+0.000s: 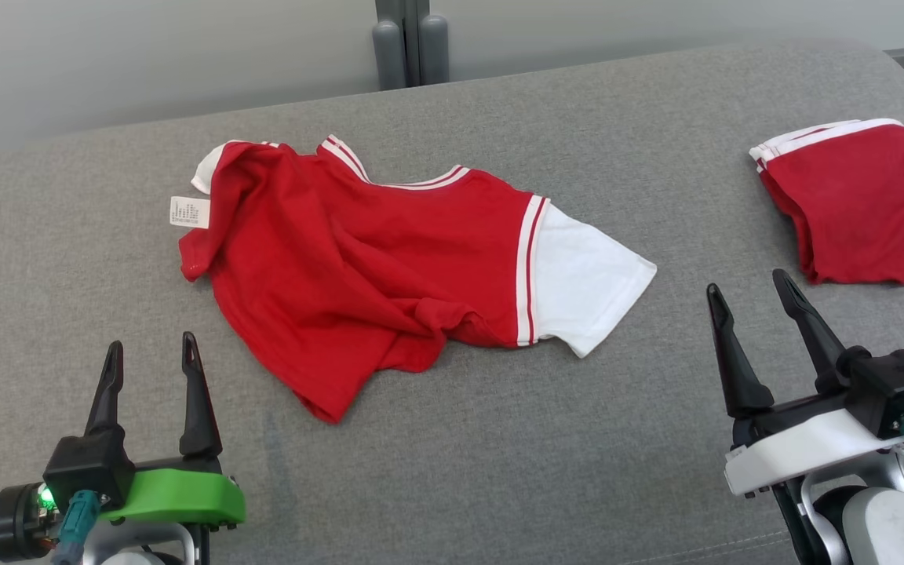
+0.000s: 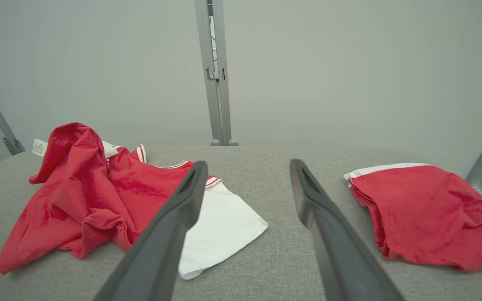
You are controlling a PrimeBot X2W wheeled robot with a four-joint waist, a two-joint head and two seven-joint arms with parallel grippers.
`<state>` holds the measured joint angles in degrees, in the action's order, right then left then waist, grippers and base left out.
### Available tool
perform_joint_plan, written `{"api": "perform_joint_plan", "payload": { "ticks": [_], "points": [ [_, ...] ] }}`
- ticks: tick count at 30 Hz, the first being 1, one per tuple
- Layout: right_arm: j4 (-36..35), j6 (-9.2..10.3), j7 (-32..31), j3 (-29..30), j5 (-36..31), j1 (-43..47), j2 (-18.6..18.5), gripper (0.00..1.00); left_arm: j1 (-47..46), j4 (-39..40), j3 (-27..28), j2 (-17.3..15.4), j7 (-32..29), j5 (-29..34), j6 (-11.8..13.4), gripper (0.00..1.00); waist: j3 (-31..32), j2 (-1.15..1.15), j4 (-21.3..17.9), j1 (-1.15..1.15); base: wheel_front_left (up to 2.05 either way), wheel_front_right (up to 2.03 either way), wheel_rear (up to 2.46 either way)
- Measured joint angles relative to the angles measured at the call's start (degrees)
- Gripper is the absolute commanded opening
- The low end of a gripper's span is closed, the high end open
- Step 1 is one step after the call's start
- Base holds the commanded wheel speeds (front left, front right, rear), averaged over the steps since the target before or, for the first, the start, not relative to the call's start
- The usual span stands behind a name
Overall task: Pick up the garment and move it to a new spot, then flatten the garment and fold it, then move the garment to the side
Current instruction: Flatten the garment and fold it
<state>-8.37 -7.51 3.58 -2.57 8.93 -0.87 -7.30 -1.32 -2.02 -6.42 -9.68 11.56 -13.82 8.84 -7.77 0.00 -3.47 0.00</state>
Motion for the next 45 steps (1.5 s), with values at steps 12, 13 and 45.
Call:
{"api": "perform_joint_plan", "payload": {
  "ticks": [12,13,45],
  "points": [
    [-0.80,0.00,-0.21,0.09,0.00,0.24,0.15,1.00,-2.09,-0.08,-3.56,0.10,-3.27,-0.32,-2.08,1.00,-1.69,0.00,0.24,0.00,0.00,0.00,0.00],
    [-0.82,0.00,-0.22,-0.09,0.01,0.14,0.15,1.00,-2.71,-0.99,-4.41,0.25,-4.04,-0.37,-2.76,1.00,-2.01,0.00,0.28,0.00,0.00,0.00,0.00],
    [1.82,0.00,2.14,-0.31,1.04,-2.58,0.68,1.00,-11.76,-2.29,-8.40,-2.72,-3.27,0.81,-5.25,0.00,-5.72,0.00,-0.31,0.00,0.00,0.00,0.00]
  ]
}}
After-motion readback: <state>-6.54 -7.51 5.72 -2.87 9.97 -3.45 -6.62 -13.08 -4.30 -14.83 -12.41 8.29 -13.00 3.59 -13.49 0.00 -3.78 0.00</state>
